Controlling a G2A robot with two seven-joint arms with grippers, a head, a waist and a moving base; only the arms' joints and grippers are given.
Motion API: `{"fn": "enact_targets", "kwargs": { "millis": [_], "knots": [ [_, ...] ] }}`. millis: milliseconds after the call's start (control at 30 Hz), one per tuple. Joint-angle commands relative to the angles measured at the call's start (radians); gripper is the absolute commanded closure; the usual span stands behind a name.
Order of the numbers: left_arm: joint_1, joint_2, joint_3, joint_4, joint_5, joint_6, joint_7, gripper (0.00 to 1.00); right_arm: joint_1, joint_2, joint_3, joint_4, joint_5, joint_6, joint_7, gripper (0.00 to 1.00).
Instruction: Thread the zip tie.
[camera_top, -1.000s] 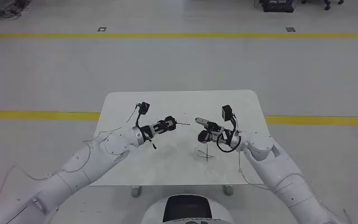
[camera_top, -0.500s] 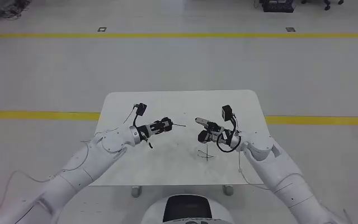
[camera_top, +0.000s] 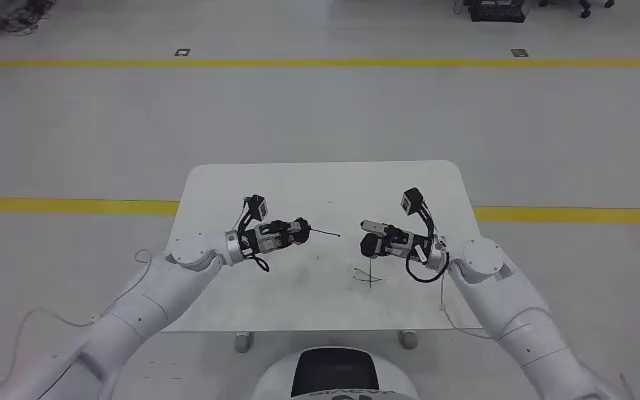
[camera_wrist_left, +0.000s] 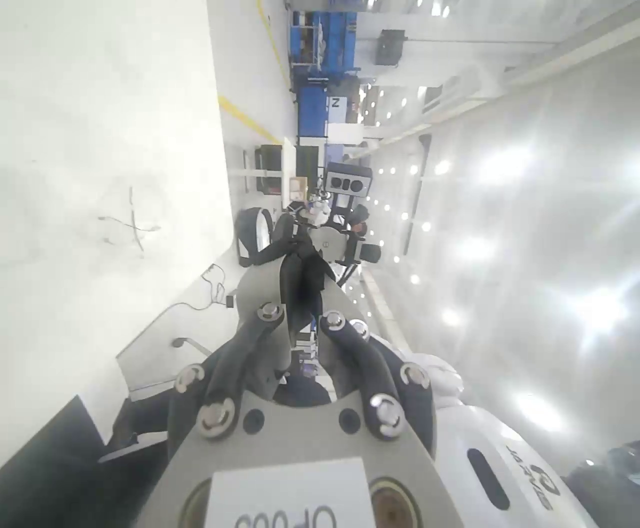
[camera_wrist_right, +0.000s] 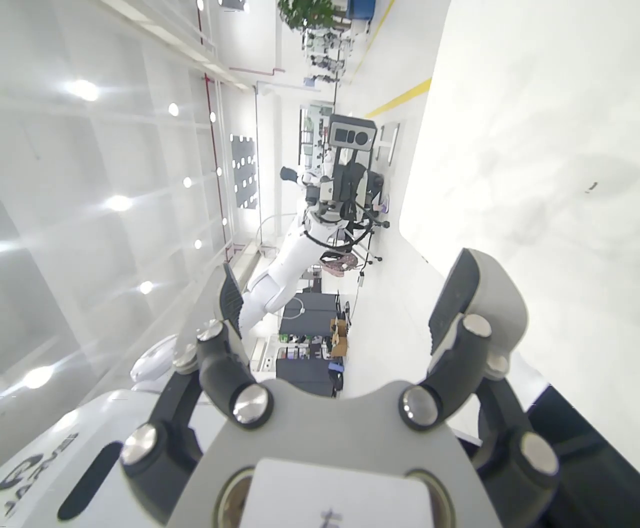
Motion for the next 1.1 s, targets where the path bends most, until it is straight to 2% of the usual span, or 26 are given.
{"fn": "enact_targets", "kwargs": {
  "millis": [0,167,467,533,667,833,1000,1067],
  "knots": [
    [-0.004,-0.014,0.001,0.021,-0.016,0.000,-0.031,1.00,0.016,-0.003,-0.011,0.034,0.014,-0.021,0.033,0.00],
    [-0.013,-0.046,0.000,0.068,-0.059,0.000,-0.070,1.00,0.051,-0.015,-0.040,0.092,0.065,-0.079,0.104,0.00],
    [-0.017,-0.047,-0.001,0.071,-0.049,0.000,-0.066,1.00,0.051,-0.015,-0.040,0.092,0.065,-0.079,0.104,0.00],
    [-0.006,-0.049,-0.008,0.058,-0.081,0.022,-0.057,1.00,0.051,-0.015,-0.040,0.092,0.065,-0.079,0.104,0.00],
    [0.015,-0.052,-0.017,0.050,-0.123,0.043,-0.093,1.00,0.046,-0.015,-0.042,0.089,0.062,-0.090,0.112,0.00],
    [0.021,-0.063,-0.021,0.068,-0.158,0.061,-0.137,1.00,0.068,-0.022,-0.045,0.112,0.108,-0.090,0.203,0.00],
    [0.019,-0.063,-0.022,0.070,-0.153,0.056,-0.137,1.00,0.068,-0.022,-0.045,0.112,0.108,-0.090,0.203,0.00],
    [0.024,-0.064,-0.021,0.058,-0.149,0.066,-0.124,1.00,0.063,-0.022,-0.045,0.107,0.104,-0.087,0.181,0.00]
  ]
}}
